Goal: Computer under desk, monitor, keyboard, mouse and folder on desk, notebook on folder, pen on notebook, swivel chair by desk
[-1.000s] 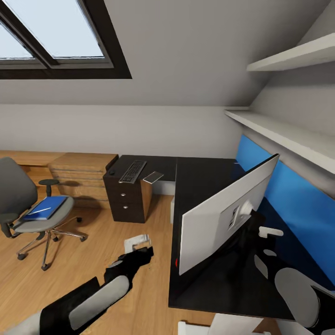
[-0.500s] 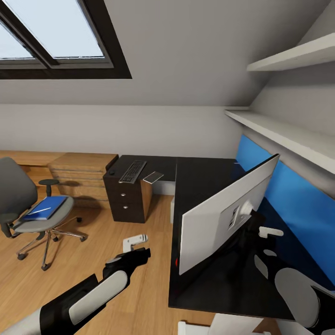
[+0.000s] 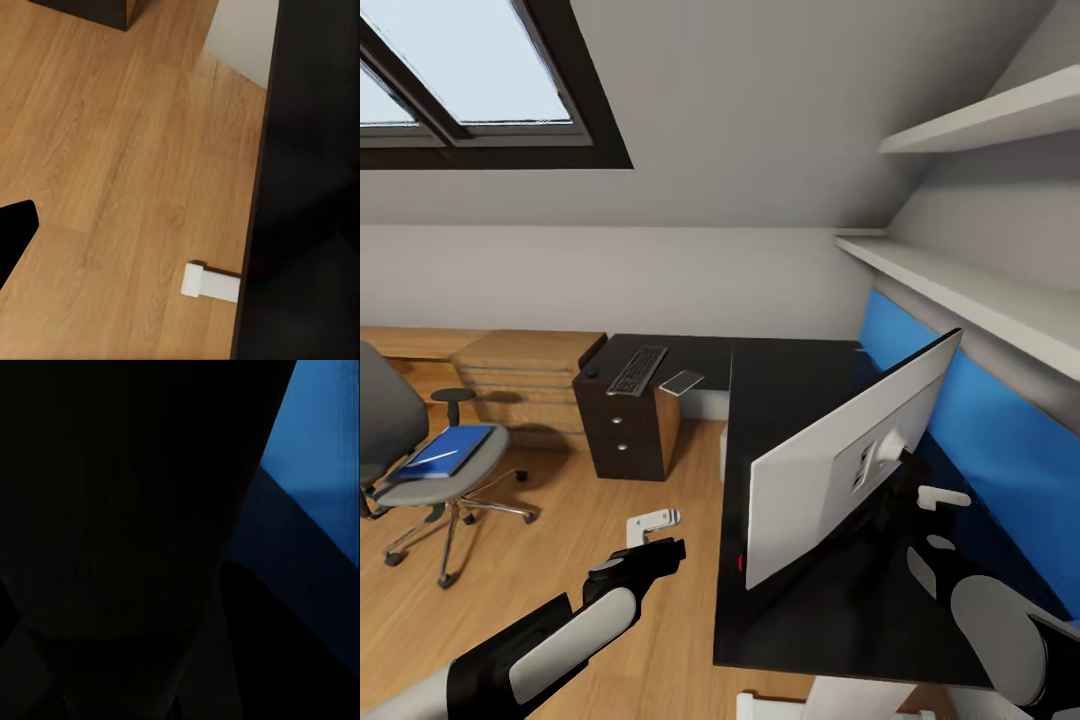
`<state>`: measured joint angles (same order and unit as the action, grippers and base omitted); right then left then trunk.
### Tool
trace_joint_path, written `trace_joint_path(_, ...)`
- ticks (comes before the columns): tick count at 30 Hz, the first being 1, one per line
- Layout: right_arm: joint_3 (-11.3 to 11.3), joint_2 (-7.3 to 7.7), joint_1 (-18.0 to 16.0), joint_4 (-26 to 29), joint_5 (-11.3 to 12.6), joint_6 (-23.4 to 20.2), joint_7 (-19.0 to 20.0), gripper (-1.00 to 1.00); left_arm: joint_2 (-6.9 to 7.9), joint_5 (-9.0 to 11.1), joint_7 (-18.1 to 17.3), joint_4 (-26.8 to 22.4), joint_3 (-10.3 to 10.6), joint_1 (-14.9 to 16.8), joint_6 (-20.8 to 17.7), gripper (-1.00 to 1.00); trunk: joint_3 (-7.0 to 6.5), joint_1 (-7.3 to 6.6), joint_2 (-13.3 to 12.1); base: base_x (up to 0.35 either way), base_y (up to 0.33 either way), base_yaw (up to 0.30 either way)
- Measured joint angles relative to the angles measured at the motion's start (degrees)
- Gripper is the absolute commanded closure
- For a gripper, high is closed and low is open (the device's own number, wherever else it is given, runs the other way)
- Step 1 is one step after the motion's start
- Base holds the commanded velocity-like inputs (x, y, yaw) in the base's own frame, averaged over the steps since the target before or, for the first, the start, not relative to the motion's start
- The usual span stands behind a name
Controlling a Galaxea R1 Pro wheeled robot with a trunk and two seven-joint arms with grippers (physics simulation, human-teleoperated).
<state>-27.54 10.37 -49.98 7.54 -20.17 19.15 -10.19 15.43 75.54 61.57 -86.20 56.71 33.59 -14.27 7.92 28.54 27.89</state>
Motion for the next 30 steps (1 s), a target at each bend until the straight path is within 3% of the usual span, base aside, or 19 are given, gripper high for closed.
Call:
trace_joint_path(7, 0.1, 0.00, 0.0, 0.0, 0.2, 0.0, -0.1, 1.00, 0.11, 0.0, 0.0, 0.0, -0.1, 0.0, 0.0, -1.00, -0.11, 0.00, 0.0, 0.000, 0.000, -0.143)
trace_joint_path(30, 0.3, -0.09, 0.0, 0.0, 0.1, 0.0, 0.0, 1.00, 0.88, -0.1, 0.0, 0.0, -0.1, 0.0, 0.0, -1.00, -0.11, 0.00, 0.0, 0.035, 0.047, -0.003)
